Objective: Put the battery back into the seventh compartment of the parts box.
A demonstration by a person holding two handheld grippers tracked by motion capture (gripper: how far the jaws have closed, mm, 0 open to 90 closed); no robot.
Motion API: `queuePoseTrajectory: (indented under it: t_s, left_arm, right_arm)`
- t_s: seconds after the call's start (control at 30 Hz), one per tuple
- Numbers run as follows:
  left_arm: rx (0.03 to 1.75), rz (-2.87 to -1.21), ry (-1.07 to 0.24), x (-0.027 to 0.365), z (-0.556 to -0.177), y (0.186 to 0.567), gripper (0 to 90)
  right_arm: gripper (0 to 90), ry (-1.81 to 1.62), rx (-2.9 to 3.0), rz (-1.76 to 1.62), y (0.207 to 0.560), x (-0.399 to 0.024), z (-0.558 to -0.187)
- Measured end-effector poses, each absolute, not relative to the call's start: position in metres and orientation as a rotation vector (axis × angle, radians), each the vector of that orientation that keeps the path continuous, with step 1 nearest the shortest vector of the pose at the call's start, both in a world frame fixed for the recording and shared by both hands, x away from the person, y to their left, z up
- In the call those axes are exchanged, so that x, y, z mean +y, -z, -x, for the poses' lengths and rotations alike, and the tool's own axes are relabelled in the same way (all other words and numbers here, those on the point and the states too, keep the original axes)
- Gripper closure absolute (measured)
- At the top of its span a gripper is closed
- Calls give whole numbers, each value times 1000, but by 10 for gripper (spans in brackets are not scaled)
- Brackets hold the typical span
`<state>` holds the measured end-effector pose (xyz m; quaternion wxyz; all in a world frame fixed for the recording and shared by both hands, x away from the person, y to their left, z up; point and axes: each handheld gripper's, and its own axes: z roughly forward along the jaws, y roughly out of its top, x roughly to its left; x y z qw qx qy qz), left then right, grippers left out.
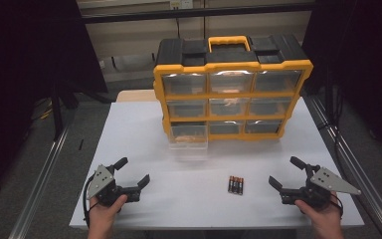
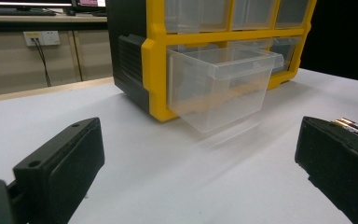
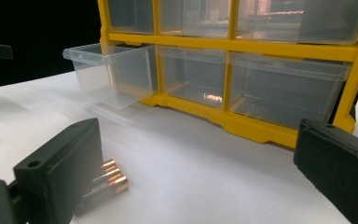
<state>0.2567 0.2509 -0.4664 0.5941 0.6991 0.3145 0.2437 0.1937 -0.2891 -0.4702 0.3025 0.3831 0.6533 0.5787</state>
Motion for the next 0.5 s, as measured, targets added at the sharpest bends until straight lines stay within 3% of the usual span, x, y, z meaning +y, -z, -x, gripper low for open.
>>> queuePoseTrajectory:
  t_s: [0.5]
  left_arm:
    - [738,-1642,-517,230,-261,462,10]
  right_arm:
    - [11,-1539,1734,-1007,470,-289,-194]
